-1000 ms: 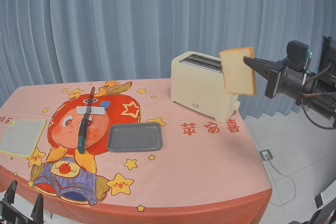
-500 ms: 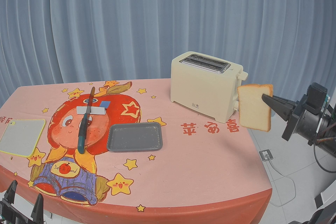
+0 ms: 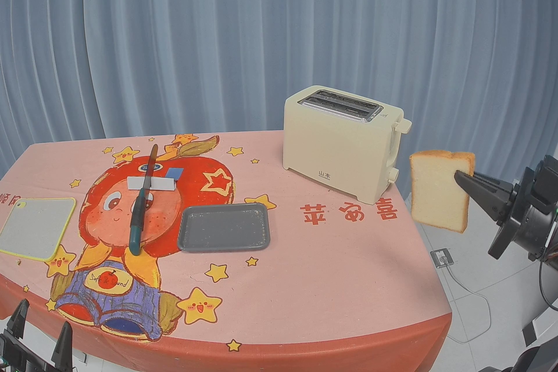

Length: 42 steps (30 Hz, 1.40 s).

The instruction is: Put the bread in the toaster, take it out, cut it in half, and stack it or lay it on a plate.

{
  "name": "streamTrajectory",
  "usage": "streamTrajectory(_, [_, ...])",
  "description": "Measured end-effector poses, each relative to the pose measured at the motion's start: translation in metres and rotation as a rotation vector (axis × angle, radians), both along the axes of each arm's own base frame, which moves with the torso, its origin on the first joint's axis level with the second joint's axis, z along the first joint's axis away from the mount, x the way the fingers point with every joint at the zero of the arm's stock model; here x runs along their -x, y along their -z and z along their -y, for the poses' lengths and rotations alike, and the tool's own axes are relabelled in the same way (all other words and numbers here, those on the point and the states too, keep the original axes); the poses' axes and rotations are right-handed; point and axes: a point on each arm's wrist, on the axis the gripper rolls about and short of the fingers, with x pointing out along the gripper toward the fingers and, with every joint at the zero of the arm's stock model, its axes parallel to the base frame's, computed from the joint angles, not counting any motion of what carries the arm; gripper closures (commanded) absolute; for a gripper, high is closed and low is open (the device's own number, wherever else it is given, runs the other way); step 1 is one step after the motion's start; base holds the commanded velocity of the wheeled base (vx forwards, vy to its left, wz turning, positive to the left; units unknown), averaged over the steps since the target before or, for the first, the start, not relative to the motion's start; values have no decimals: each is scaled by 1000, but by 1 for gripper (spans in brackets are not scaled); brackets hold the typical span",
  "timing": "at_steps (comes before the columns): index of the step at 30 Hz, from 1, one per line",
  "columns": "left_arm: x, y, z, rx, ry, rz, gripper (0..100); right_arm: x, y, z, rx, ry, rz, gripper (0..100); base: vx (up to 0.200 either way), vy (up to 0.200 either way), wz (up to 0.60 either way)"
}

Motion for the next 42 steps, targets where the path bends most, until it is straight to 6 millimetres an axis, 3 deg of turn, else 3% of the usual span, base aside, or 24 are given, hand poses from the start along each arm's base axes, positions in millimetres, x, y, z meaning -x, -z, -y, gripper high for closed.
streamTrajectory(5, [0, 0, 0, 0, 0, 1, 0, 2, 2, -2, 4, -13, -4, 100, 0, 0, 0])
streamTrajectory(11, [0, 0, 0, 0, 1, 1, 0, 2, 3, -2, 8, -16, -8, 100, -200, 0, 0])
streamTrajectory(38, [0, 0, 0, 0, 1, 1, 0, 0, 12, -4, 30, -17, -43, 100, 0, 0, 0])
streamTrajectory(42, [0, 0, 0, 0, 0, 1, 0, -1, 13, -4, 33, -17, -46, 100, 0, 200, 0])
